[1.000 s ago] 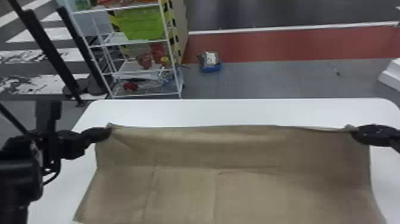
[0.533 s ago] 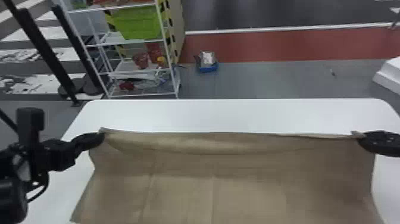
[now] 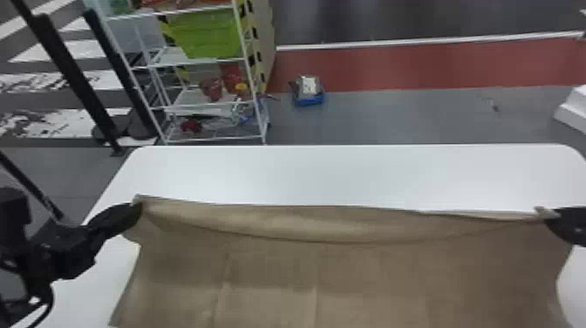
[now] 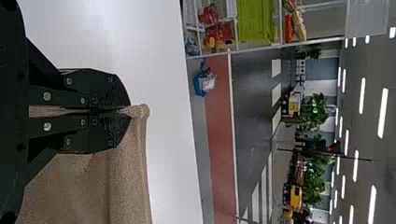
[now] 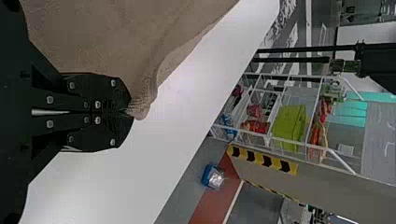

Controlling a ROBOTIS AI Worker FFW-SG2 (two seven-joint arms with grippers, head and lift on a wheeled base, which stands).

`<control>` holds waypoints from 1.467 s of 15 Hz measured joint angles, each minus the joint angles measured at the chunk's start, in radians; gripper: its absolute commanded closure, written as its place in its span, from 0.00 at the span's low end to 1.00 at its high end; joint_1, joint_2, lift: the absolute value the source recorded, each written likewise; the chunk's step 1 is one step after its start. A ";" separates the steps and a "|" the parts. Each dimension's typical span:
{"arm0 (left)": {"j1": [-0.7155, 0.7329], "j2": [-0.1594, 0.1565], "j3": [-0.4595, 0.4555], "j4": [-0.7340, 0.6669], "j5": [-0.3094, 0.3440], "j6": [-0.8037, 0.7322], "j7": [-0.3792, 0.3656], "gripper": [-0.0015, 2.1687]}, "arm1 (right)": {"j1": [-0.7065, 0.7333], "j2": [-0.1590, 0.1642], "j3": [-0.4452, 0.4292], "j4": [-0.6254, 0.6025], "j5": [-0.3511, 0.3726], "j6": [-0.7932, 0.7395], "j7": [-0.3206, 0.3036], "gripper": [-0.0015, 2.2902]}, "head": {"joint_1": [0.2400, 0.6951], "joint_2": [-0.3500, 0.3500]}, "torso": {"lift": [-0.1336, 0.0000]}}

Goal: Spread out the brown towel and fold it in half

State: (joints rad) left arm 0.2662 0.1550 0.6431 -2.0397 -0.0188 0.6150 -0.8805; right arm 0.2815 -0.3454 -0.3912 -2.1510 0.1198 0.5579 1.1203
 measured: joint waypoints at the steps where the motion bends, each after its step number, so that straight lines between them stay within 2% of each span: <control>1: 0.023 -0.011 0.013 -0.001 0.015 -0.039 -0.004 0.50 | 0.025 0.000 -0.007 -0.015 -0.008 -0.017 0.007 0.74 | 1.00 0.75 | 0.07; 4: 0.089 -0.047 0.034 0.036 0.039 -0.266 0.000 0.50 | 0.089 0.002 -0.023 -0.030 -0.020 -0.083 0.017 0.74 | 1.00 0.77 | 0.07; 6: 0.118 -0.056 0.049 0.068 0.061 -0.377 -0.003 0.50 | 0.126 0.001 -0.035 -0.025 -0.026 -0.123 0.025 0.74 | 1.00 0.78 | 0.07; 9: 0.156 -0.064 0.071 0.093 0.096 -0.461 -0.013 0.50 | 0.189 -0.004 -0.056 -0.010 -0.034 -0.199 0.027 0.74 | 1.00 0.79 | 0.07; 14: 0.176 -0.071 0.073 0.195 0.086 -0.627 -0.027 0.50 | 0.246 -0.037 -0.069 0.074 -0.034 -0.292 0.038 0.74 | 1.00 0.78 | 0.07; 22: 0.245 -0.068 0.092 0.239 0.090 -0.773 -0.050 0.50 | 0.297 -0.043 -0.056 0.114 -0.031 -0.338 0.060 0.73 | 1.00 0.82 | 0.07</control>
State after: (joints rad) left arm 0.5117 0.0867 0.7348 -1.8003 0.0709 -0.1577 -0.9300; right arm 0.5784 -0.3881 -0.4474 -2.0369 0.0887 0.2202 1.1799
